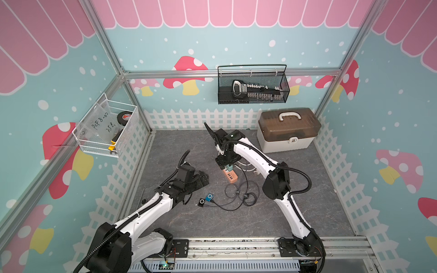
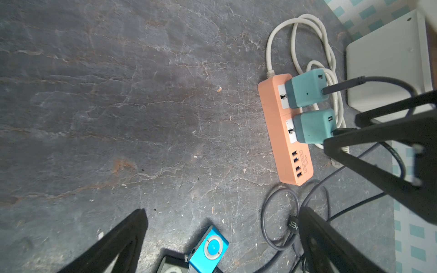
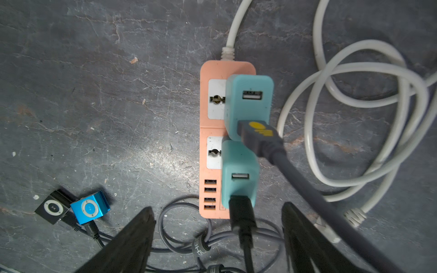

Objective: Charge mp3
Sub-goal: Insert the plug into the socket, then reset both arms

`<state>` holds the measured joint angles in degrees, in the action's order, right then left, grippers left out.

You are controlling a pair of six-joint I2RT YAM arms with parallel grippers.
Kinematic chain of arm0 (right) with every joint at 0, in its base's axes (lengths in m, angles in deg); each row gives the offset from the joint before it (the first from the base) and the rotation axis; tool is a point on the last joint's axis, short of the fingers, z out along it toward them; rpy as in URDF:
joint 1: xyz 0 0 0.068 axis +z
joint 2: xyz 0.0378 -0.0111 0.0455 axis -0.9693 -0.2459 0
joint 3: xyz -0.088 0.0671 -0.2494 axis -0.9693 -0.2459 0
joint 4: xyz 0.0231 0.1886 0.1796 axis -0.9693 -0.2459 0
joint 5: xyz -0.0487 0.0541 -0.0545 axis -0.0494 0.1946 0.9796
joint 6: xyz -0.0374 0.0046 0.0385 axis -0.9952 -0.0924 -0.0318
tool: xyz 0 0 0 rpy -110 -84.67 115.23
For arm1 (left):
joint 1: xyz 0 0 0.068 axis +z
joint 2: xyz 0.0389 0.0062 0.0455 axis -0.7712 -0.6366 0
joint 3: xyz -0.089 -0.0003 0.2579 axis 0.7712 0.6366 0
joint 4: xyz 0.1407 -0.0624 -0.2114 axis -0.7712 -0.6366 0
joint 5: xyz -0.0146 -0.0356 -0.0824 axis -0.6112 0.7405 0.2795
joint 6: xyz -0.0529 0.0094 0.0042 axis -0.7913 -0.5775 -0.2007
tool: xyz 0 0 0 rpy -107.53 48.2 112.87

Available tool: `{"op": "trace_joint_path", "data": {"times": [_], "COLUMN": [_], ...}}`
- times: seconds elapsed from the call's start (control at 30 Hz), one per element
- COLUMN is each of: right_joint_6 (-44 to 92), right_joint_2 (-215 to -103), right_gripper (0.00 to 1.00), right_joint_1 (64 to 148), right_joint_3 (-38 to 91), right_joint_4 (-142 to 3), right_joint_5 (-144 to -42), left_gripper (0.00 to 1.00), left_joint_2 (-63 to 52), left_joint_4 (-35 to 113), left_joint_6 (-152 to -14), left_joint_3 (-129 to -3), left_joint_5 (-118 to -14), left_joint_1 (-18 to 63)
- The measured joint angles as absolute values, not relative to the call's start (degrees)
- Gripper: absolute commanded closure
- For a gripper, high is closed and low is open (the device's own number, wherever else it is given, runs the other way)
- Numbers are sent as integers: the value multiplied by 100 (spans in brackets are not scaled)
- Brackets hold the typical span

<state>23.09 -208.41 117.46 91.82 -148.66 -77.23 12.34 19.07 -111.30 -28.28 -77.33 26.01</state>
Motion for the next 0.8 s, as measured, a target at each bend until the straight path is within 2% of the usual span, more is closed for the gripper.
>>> {"op": "trace_joint_path", "data": {"times": [0.17, 0.27, 0.57, 0.67, 0.8], "right_joint_6": [2158, 1995, 987, 882, 819], "right_joint_2": [-20106, -19147, -15534, -14526, -13151], "right_gripper": [6, 3, 2, 1, 1], "right_joint_1": [11761, 11835, 11776, 11173, 9973], "right_joint_3": [8939, 7938, 2802, 1140, -1115], "right_joint_4": [-14543, -13880, -10512, -9282, -7441], "right_joint_5": [-7616, -7463, -6018, -5863, -5218], "left_gripper": [1, 1, 1, 1, 1], "left_joint_2": [1218, 1231, 1793, 2302, 2759], "left_joint_4": [1918, 1931, 1973, 1964, 1927], "left_joint_6": [-11095, -11077, -11117, -11208, -11237], "left_joint_3": [-2815, -2788, -2613, -2598, -2620], "left_joint_5": [-7790, -7904, -8734, -9442, -10286], "left_joint_1": [2601, 2601, 2368, 2053, 1839]}}
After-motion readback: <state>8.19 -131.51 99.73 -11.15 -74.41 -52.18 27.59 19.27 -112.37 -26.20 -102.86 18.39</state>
